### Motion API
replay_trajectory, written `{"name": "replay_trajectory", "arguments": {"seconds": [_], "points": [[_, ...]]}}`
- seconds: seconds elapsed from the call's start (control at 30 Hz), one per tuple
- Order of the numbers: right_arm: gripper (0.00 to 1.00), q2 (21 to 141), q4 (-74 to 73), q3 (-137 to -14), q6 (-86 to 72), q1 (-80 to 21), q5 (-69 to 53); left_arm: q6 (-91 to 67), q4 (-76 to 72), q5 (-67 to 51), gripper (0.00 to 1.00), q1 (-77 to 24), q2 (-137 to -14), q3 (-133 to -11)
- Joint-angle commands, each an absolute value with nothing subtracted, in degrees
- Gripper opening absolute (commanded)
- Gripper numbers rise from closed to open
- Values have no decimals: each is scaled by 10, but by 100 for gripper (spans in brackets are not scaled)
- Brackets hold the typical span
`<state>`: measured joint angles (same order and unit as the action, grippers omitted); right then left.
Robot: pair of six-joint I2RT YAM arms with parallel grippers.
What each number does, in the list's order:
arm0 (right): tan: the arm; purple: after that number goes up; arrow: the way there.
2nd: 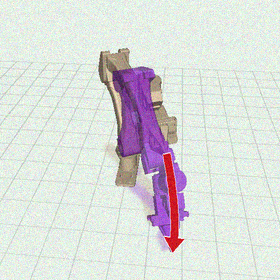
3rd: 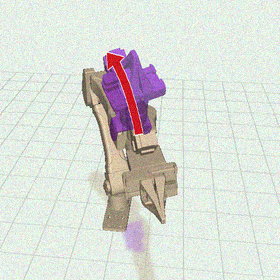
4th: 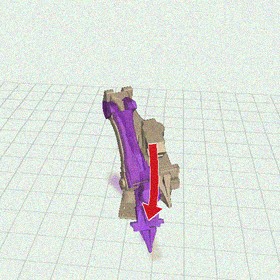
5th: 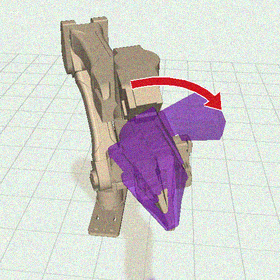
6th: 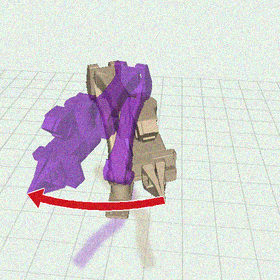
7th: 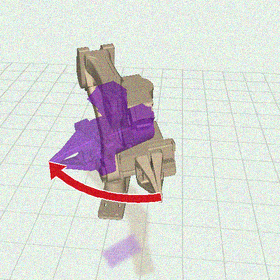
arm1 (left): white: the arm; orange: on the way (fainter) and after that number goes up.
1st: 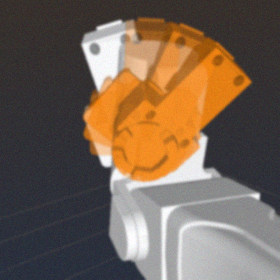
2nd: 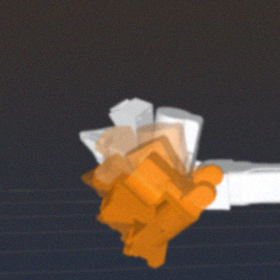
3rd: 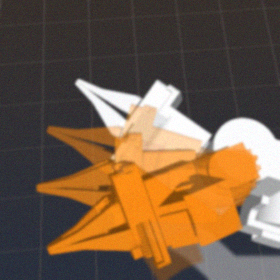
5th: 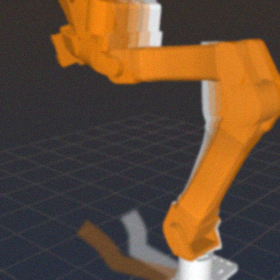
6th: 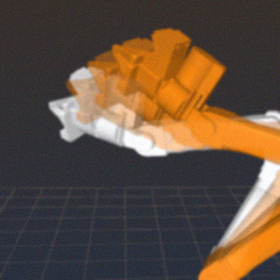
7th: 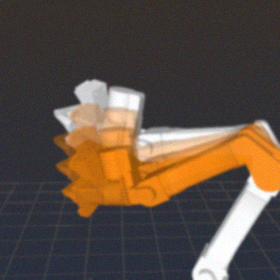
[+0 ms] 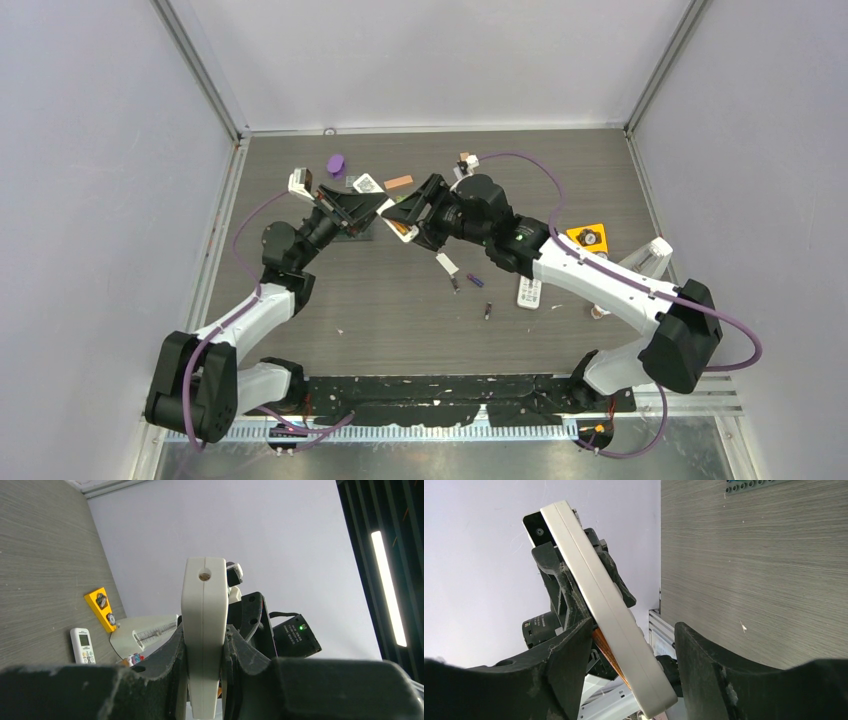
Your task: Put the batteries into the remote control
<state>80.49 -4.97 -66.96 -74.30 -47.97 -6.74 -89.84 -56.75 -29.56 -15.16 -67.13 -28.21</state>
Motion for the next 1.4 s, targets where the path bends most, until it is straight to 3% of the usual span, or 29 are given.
{"name": "replay_trajectory", "arguments": {"seconds": [0.0,0.33,0.9,1.1,1.17,1.2,1.27,1.37], "points": [[65,806,-31,-696,-743,-479,-66,-896,-600,-290,0,-155,-665,-282],[47,799,-11,-677,-747,-479,-67,-917,-600,-275,0,-155,-661,-278],[27,789,14,-643,-747,-479,-86,-936,-603,-254,0,-155,-650,-270],[7,785,13,-638,-742,-478,-88,-940,-598,-251,0,-155,-643,-267],[5,784,9,-639,-741,-478,-88,-940,-594,-251,0,-155,-641,-266],[7,784,8,-639,-740,-479,-89,-940,-593,-251,0,-155,-640,-267],[20,783,8,-640,-739,-478,-91,-938,-593,-252,0,-155,-638,-266],[46,778,12,-640,-735,-478,-87,-933,-589,-256,0,-156,-634,-264]]}}
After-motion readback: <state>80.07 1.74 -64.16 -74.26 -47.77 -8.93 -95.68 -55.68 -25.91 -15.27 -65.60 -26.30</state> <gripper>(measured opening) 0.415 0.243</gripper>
